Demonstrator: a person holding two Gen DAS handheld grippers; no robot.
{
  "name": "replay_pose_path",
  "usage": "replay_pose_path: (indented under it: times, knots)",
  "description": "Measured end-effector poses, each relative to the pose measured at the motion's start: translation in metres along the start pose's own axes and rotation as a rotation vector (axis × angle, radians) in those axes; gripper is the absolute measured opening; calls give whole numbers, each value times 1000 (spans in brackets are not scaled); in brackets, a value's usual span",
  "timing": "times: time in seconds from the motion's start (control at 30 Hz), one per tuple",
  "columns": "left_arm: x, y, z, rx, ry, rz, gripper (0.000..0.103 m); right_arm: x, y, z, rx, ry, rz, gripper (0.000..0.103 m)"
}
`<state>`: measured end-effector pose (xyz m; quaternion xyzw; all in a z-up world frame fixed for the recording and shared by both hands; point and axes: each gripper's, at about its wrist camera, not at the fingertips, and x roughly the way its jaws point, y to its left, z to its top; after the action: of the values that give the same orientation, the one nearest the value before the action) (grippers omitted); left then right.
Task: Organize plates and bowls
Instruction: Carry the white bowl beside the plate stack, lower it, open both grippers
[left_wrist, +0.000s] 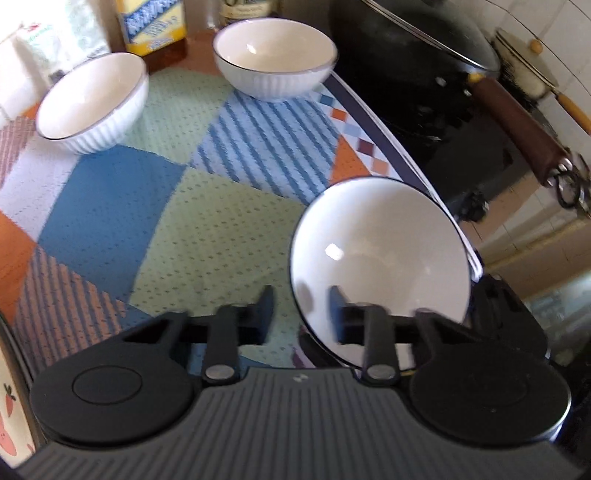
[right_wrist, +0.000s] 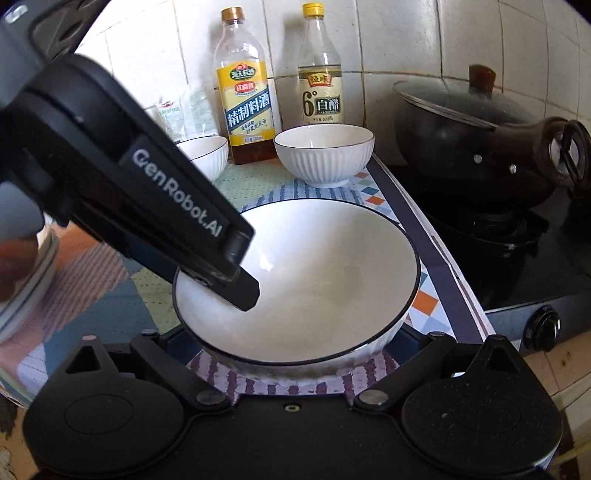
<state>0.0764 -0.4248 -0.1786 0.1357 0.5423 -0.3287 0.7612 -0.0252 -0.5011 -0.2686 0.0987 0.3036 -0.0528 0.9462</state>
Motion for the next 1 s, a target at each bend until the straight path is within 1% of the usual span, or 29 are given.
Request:
replay_pose_path:
  times: [0.07, 0.23, 0.37, 0.47, 0.63, 0.83, 1.0]
  knots:
    - [0, -3, -1, 15, -1, 0, 18, -1, 0, -3, -6, -13, 2, 101]
    - [-5, -10, -7, 53, -14, 42, 16, -2, 0, -2, -7, -5, 14, 100]
    - [-12, -8, -9, 57, -26, 81, 16, -6, 7, -4, -34, -10, 26, 99]
    - [-20, -1, -12, 52, -31, 90, 16, -6, 13, -3, -37, -13, 42, 99]
    - [-36, 22, -22, -5, -30, 109, 16, -7, 31, 0, -78, -20, 92, 99]
    - [-51, 58, -40, -88, -23, 152, 16, -3, 65, 2, -174, -21, 173, 98]
    - [-56, 83, -53, -149, -11, 188, 16, 4, 91, 1, -240, -11, 234, 98]
